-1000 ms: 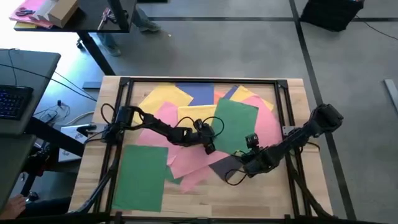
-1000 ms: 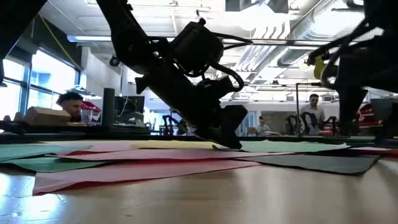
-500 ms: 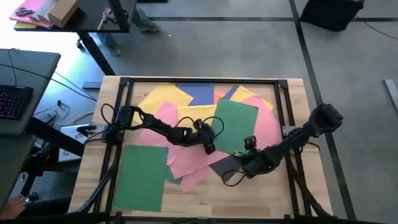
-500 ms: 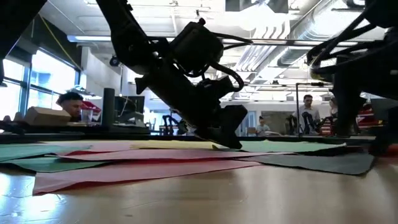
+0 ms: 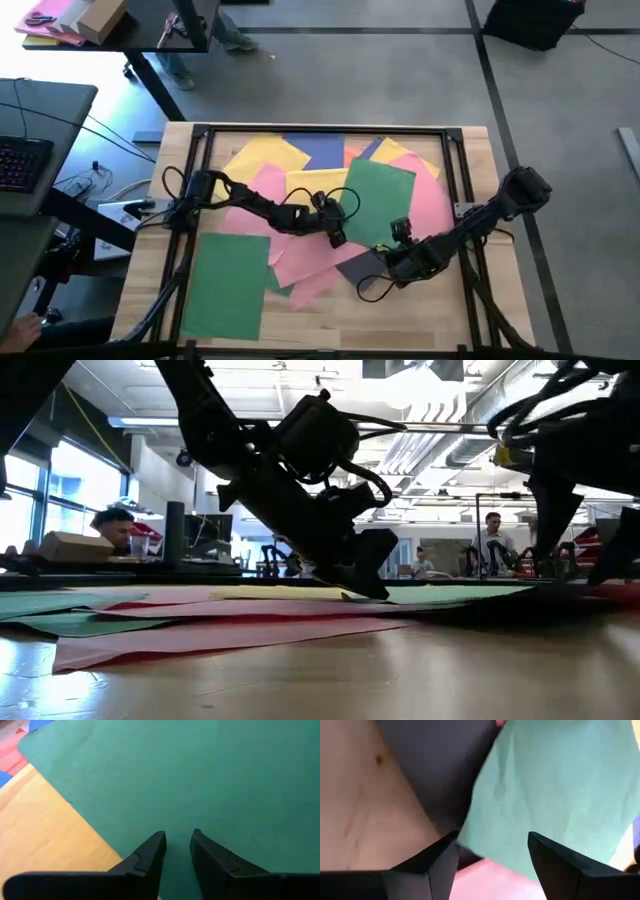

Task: Organize paper
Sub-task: Stack the green paper on top of the other green paper to the bottom left of the table

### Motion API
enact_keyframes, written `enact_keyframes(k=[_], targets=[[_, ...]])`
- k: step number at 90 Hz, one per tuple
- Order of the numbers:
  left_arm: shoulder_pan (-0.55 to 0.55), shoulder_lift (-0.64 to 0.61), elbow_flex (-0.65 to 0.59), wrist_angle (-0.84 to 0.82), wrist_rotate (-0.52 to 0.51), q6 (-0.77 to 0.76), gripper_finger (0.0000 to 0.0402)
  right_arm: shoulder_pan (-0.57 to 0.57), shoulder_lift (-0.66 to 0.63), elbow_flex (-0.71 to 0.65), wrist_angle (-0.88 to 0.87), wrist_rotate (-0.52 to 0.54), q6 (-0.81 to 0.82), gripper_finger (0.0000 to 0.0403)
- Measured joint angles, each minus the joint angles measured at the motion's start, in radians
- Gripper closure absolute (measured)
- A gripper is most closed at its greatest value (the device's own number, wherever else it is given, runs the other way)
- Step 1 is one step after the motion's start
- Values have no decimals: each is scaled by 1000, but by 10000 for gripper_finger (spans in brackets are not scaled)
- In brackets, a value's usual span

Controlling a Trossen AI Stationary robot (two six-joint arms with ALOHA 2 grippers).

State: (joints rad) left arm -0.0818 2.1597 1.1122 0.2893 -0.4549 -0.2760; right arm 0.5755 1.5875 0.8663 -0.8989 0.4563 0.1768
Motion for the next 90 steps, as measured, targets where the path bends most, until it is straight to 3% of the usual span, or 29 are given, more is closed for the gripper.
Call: enact_keyframes(k=[40,64,75,90], targets=[[0,0,0,0,0,0,316,0,5,3,47,7,27,183],[-5,0,0,0,-4,0,316,0,100,3,50,26,139,188],[-10,0,-1,-1,-5,0,316,0,137,3,46,65,185,222],[-11,0,0,0,1,25,316,0,141,18,35,59,189,308]])
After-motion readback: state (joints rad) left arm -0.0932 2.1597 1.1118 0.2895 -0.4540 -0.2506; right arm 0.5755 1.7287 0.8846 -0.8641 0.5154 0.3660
